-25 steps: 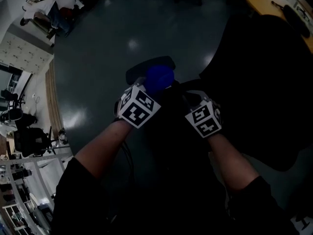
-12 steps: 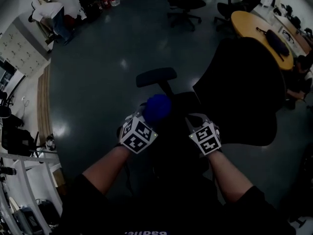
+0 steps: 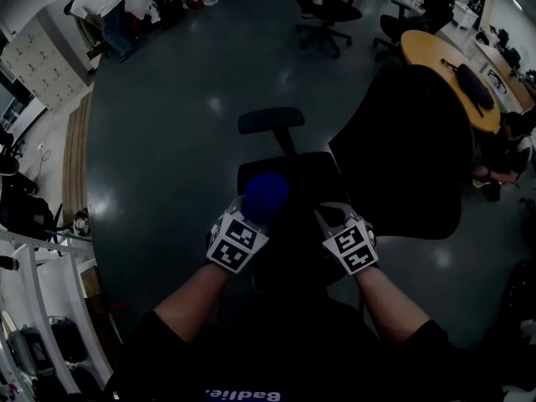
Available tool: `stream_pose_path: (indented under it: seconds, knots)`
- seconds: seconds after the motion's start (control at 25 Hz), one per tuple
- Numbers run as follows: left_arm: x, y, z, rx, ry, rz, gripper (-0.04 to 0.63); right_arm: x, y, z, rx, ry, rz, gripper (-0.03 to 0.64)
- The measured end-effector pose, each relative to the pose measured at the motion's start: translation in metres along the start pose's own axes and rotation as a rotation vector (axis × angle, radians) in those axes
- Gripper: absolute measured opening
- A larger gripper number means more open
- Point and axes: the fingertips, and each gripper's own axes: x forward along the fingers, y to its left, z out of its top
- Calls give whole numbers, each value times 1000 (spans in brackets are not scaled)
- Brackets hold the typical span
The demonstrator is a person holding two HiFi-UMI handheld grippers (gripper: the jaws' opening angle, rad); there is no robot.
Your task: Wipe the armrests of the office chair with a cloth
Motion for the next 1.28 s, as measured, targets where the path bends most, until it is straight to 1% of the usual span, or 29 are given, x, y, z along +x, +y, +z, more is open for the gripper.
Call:
stream_pose_path:
  seconds: [0.12,0.36,0.48,0.6,0.8,1.04,1.16,1.28]
  knots:
    - [-10,-13,-5,-28,13,49,138,-11,11,-9,2,-15,43,3]
    - [-11,-45,-17,-133,48,153,138,-39,14,-37,15,-58,120,3]
    - [-12,-59,-28,-164,81,211,138,-51,14,-53,20,-65,157,3]
    - [-17,-72,-46,-187,132,253,138,-59,18,-67,21,-72,193,3]
    - [-30,-96,-78,-227,205,295,138,-68,32,-95,39,-62,246,3]
    - [-38,-102,-119,-256,290,326,138,-73,49,-126,51,-29,282,3]
    - [-36,-101,-143,-266,332,327,138,-74,56,-148,60,8,284,3]
    - [-27,-102,-161,-281,362,312,138,-78,57,-167,86,40,281,3]
